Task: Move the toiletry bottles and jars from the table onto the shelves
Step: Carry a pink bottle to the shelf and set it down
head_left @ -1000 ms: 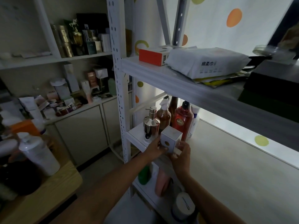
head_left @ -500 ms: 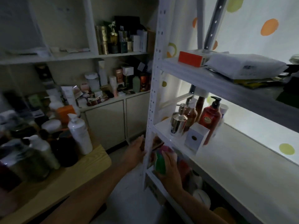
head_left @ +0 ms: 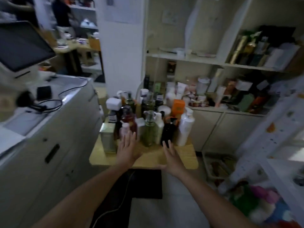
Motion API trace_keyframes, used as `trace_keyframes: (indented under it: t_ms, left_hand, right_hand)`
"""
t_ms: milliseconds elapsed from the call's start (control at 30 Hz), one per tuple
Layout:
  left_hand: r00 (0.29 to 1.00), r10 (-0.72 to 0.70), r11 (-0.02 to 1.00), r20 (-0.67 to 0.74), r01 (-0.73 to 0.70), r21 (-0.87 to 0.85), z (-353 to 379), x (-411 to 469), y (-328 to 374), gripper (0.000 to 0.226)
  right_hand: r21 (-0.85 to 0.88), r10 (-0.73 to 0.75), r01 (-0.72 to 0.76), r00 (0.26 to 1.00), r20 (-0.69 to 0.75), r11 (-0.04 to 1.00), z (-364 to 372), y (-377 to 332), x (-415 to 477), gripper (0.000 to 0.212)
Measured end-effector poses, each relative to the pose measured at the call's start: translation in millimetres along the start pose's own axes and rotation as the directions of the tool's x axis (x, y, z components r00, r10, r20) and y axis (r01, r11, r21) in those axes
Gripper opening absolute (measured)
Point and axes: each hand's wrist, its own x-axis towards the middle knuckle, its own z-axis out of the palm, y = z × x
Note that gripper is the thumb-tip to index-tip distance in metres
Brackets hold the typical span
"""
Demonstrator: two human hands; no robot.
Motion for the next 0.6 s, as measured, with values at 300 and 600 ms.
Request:
trace_keyframes:
  t_ms: [300,600]
  left_hand:
    - [0.989,-0.135,0.988,-0.057,0.13,-0.084,-39.9,-19.5,-47.9,0.096]
    - [0.983,-0.164,0.98,-0.077,0.171,0.1,-36.6,21.3,-67.0,0.097]
  right_hand:
    - [0.028,-0.072,0.069,0.989,0.132,0.997,27.0,-66.6,58.9,0.119]
    - [0.184,-0.113,0.081,0.979,0.169,0.98,38.2,-91.6,135.3,0.124]
